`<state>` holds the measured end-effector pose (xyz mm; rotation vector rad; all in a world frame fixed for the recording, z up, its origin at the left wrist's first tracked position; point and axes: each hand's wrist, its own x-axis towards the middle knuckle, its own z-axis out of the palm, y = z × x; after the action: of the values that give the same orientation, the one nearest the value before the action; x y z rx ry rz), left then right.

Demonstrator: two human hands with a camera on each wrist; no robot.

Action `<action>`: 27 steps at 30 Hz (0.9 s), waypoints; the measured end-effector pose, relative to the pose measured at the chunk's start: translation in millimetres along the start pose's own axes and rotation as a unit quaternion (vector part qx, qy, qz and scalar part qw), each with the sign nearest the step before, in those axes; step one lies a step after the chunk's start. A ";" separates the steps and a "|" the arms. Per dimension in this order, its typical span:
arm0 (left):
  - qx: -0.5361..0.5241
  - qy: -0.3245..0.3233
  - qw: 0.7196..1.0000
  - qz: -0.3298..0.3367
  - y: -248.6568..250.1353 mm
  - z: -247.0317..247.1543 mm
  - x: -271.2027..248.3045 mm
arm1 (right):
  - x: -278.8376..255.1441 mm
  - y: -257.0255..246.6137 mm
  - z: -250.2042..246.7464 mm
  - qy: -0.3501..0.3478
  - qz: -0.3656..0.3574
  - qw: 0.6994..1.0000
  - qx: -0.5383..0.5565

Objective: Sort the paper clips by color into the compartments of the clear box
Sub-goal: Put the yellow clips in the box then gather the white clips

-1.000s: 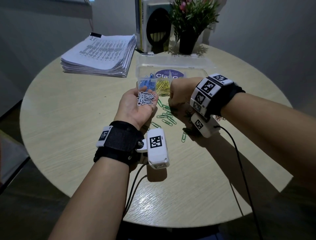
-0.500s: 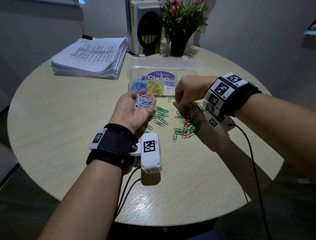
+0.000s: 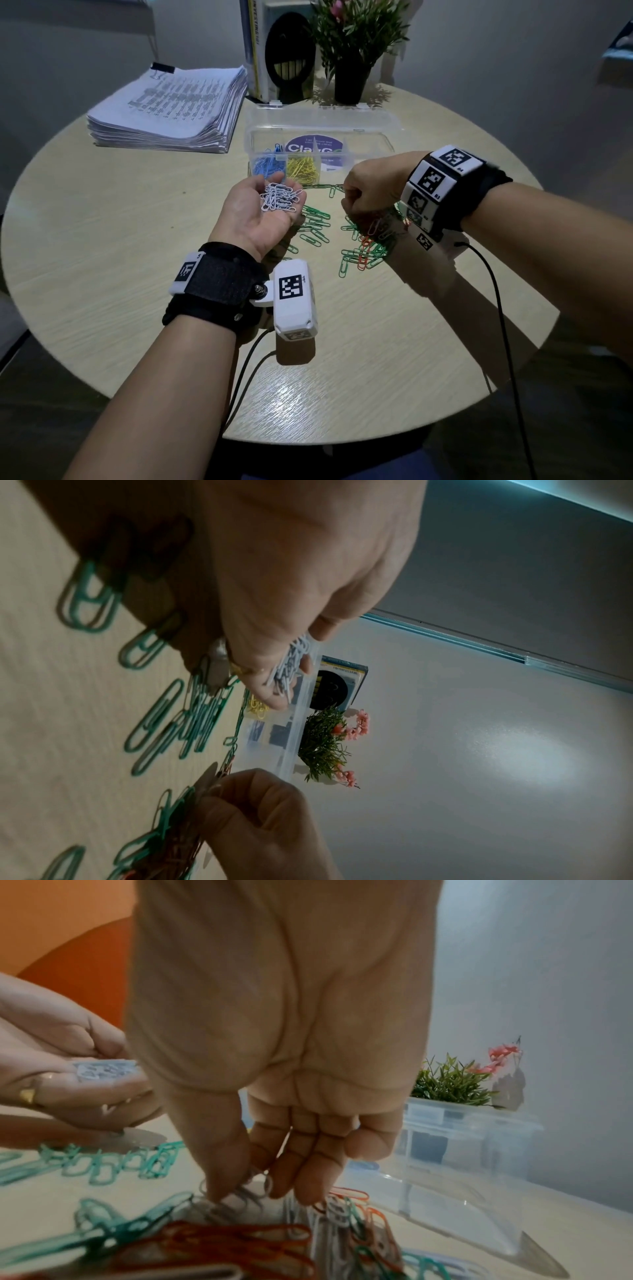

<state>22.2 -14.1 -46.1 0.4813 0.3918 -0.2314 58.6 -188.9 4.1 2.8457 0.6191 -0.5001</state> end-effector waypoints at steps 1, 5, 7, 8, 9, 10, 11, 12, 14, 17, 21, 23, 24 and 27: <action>0.004 0.001 1.000 0.000 -0.3 0.5 -0.1 | 0.4 0.4 -1.1 0.002 0.002 1.000 0.010; 0.018 0.000 1.000 -0.003 -2.6 2.9 -2.0 | 1.7 1.7 -11.3 0.036 -0.010 0.997 0.075; 0.032 0.005 0.999 -0.003 -4.5 4.5 -3.5 | 0.3 -1.7 -21.0 0.064 -0.025 0.985 0.155; 0.037 0.006 0.999 -0.004 -5.5 5.3 -4.1 | -0.8 -5.3 -26.8 0.077 -0.038 0.977 0.195; 0.040 0.003 0.999 -0.008 -6.9 6.2 -5.0 | -1.3 -9.7 -32.1 0.092 -0.054 0.969 0.223; 0.039 -0.003 0.999 -0.012 -8.5 6.9 -5.8 | -2.0 -15.3 -37.0 0.104 -0.071 0.962 0.242; 0.035 -0.009 0.999 -0.018 -10.2 7.8 -6.4 | -2.4 -20.8 -40.7 0.111 -0.088 0.956 0.256; 0.028 -0.016 0.999 -0.023 -12.3 8.7 -7.2 | -3.2 -26.0 -43.3 0.114 -0.102 0.951 0.270; 0.018 -0.023 0.999 -0.029 -15.6 10.7 -9.2 | -4.1 -32.6 -45.1 0.112 -0.112 0.944 0.291; 0.014 -0.019 0.999 -0.033 -16.7 12.5 -12.2 | -7.2 -27.0 -43.7 0.121 -0.086 0.947 0.283; 0.030 -0.007 0.999 -0.030 -16.7 13.0 -14.0 | -8.2 -5.7 -33.0 0.103 -0.025 0.981 0.160; 0.029 -0.009 0.999 -0.030 -17.2 13.5 -15.0 | -8.0 1.1 -21.5 0.074 -0.011 0.994 0.086; 0.030 -0.008 0.999 -0.030 -17.4 13.8 -15.3 | -7.9 3.1 -15.0 0.059 -0.008 0.996 0.063; 0.031 -0.008 0.999 -0.029 -17.3 13.7 -15.3 | -7.1 7.1 -0.7 0.038 0.000 0.997 0.067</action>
<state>7.4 -33.9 -35.5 0.5286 0.3851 -0.3035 55.8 -197.7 8.1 3.0030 0.6200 -0.4510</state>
